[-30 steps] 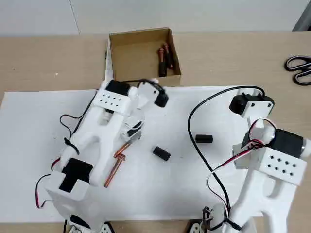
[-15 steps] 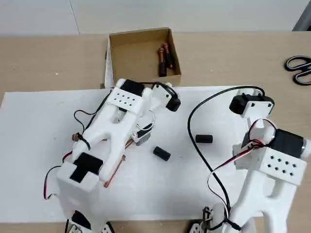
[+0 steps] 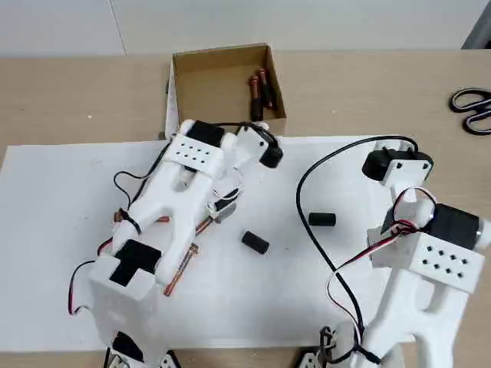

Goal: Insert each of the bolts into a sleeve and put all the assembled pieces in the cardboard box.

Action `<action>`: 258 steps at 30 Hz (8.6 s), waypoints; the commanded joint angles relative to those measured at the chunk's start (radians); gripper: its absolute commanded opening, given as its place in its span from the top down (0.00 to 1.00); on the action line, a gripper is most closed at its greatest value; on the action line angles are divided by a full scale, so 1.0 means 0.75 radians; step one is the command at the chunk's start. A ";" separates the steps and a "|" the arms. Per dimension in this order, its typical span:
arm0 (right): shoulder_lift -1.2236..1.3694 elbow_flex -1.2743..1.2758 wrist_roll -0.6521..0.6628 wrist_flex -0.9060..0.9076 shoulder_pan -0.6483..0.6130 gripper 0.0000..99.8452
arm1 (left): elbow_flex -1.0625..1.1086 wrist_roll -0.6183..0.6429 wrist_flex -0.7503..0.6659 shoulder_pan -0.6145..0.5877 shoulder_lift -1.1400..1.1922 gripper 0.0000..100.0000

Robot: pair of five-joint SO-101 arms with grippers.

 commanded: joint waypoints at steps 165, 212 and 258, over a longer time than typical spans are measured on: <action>-1.497 1.084 -0.436 -0.944 -1.361 1.00 | 1.738 1.176 -1.070 0.333 -2.758 0.99; -1.497 1.082 -0.436 -0.942 -1.445 1.00 | 1.752 1.182 -1.031 0.288 -2.758 0.99; -1.497 0.955 -0.323 -0.981 -1.449 1.00 | 1.863 1.113 -0.771 0.421 -2.760 0.83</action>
